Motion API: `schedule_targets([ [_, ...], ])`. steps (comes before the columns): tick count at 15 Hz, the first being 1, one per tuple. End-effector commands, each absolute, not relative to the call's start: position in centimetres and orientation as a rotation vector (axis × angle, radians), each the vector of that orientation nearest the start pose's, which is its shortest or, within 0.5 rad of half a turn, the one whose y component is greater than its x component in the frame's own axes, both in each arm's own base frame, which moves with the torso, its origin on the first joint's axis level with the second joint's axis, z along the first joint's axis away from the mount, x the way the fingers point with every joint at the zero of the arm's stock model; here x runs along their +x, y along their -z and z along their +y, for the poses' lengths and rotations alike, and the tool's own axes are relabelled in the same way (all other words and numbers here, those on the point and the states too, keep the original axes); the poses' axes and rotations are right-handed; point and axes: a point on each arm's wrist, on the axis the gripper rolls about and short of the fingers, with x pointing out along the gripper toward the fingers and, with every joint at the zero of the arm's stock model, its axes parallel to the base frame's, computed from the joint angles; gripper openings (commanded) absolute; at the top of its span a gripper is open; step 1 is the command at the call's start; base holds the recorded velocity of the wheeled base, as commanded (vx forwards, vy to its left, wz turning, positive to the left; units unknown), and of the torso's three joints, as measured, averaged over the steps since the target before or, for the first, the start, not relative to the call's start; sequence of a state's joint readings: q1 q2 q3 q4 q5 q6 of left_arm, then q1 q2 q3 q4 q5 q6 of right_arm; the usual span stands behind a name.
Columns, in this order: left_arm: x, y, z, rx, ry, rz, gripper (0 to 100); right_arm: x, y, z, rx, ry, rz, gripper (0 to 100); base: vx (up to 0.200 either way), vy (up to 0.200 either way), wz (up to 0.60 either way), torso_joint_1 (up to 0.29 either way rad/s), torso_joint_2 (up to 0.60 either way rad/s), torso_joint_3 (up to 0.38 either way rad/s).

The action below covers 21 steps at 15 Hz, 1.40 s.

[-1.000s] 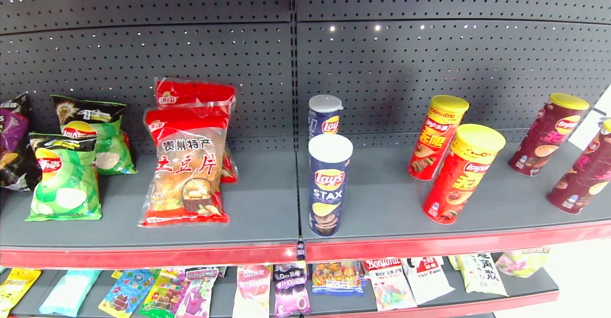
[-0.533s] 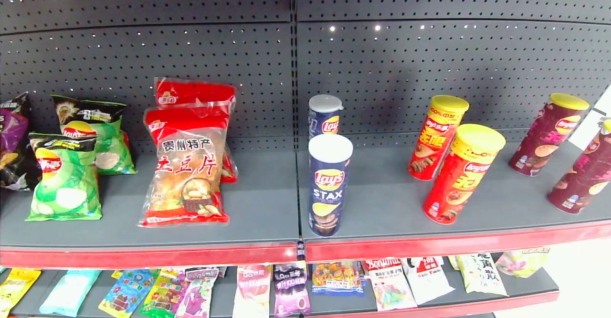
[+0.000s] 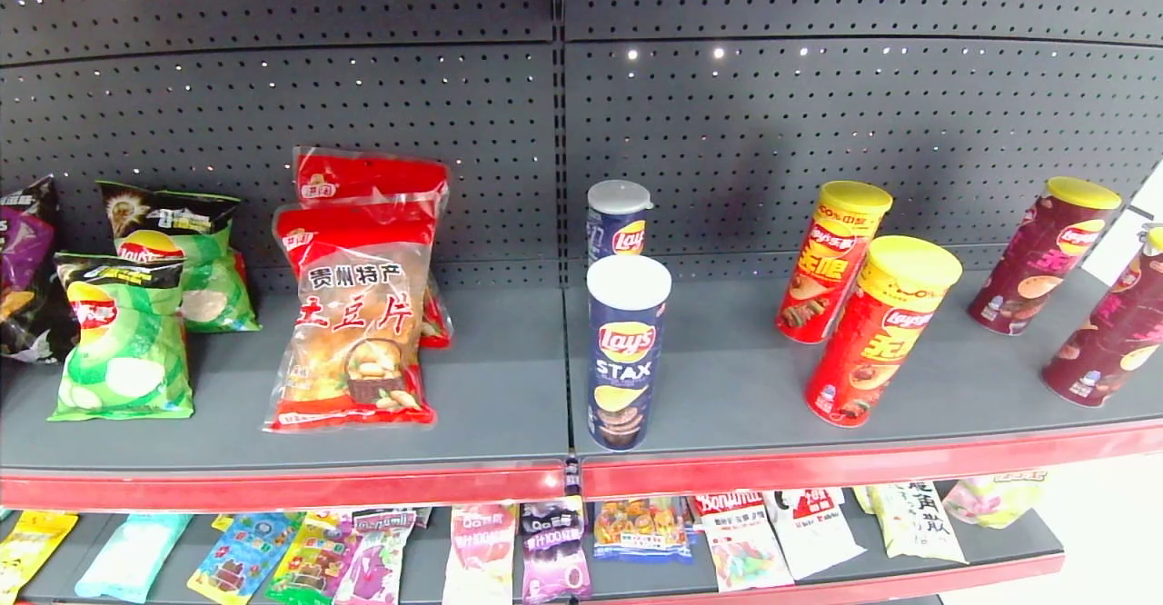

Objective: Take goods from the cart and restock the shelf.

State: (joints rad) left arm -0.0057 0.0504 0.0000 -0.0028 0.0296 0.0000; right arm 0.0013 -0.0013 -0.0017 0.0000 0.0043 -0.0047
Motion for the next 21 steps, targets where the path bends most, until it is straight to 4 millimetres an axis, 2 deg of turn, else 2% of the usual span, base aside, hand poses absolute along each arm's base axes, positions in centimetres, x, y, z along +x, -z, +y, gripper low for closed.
schedule_targets([
  [1,-2.25,-7.59,0.05,-0.002,-0.035,0.002,100,-2.29,-7.59,0.01,-0.006,-0.008,-0.002,100,0.0,0.0,0.0,0.0,0.0,0.0],
  [15,-2.23,-7.58,0.03,0.018,-0.028,0.005,100,-2.29,-7.59,0.01,-0.006,-0.008,-0.002,100,0.0,0.0,0.0,0.0,0.0,0.0],
  [21,-2.23,-7.58,0.01,0.034,-0.02,0.005,100,-2.29,-7.59,0.01,-0.009,-0.008,-0.002,100,0.0,-0.2,0.0,0.006,0.0,-0.001],
])
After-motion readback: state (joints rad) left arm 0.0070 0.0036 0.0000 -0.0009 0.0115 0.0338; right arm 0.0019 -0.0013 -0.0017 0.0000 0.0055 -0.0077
